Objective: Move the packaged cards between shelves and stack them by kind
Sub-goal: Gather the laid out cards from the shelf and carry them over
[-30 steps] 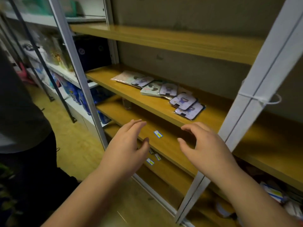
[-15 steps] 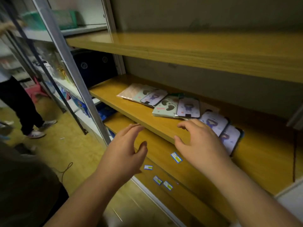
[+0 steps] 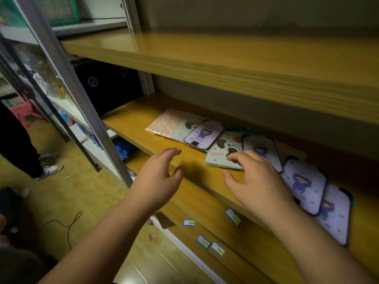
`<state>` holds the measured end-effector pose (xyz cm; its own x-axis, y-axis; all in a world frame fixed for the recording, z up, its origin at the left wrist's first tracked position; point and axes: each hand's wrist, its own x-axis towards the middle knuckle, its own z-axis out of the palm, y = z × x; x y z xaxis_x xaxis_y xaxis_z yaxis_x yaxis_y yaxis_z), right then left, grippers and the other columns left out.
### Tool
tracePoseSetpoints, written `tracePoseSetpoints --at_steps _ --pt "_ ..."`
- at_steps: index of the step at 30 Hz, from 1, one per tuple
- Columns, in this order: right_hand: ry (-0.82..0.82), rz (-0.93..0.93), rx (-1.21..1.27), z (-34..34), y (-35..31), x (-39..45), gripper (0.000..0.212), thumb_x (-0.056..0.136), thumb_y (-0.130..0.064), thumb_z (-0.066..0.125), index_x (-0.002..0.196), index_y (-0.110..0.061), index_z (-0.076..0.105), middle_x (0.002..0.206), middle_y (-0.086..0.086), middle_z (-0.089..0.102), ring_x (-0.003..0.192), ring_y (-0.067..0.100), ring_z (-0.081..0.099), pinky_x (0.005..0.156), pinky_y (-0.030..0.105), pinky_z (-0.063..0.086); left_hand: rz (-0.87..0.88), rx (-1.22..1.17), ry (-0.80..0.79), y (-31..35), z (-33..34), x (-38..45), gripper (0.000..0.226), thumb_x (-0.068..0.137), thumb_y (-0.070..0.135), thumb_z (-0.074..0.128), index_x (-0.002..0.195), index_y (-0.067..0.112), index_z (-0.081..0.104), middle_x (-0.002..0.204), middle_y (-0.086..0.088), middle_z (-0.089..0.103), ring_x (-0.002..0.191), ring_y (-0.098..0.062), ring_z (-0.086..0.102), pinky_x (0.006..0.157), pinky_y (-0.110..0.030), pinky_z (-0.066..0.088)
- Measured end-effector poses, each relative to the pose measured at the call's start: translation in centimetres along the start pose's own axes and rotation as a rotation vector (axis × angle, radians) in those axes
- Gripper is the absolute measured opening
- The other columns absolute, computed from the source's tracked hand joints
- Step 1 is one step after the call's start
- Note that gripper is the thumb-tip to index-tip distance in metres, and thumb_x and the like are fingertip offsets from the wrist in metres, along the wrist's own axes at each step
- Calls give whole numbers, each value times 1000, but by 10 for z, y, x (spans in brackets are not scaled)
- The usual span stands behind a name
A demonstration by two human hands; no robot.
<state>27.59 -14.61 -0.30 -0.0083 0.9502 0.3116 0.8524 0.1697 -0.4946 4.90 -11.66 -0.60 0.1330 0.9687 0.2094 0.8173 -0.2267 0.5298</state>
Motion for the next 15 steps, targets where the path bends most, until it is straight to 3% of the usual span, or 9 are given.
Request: tracePoseSetpoints --at_steps 7,12,15 --pt "29 83 -71 25 -14 36 32 87 -37 64 117 -26 65 112 -7 63 104 16 57 84 34 48 36 88 32 -73 -5 118 40 99 23 56 139 21 55 144 -4 55 121 -26 56 95 -36 45" --pt "28 122 -122 48 -25 55 32 88 -38 63 118 -26 64 113 -9 62 102 10 54 78 26 38 -118 292 -58 -109 5 175 53 97 57 44 135 21 55 131 -11 59 116 -34 52 96 -45 43" --pt "21 152 -120 59 -32 64 35 89 -38 63 122 -27 63 119 -10 61 106 8 52 81 24 39 -153 213 -52 -116 11 191 67 93 63 48 142 19 47 133 -12 58 116 -33 56 96 -45 49"
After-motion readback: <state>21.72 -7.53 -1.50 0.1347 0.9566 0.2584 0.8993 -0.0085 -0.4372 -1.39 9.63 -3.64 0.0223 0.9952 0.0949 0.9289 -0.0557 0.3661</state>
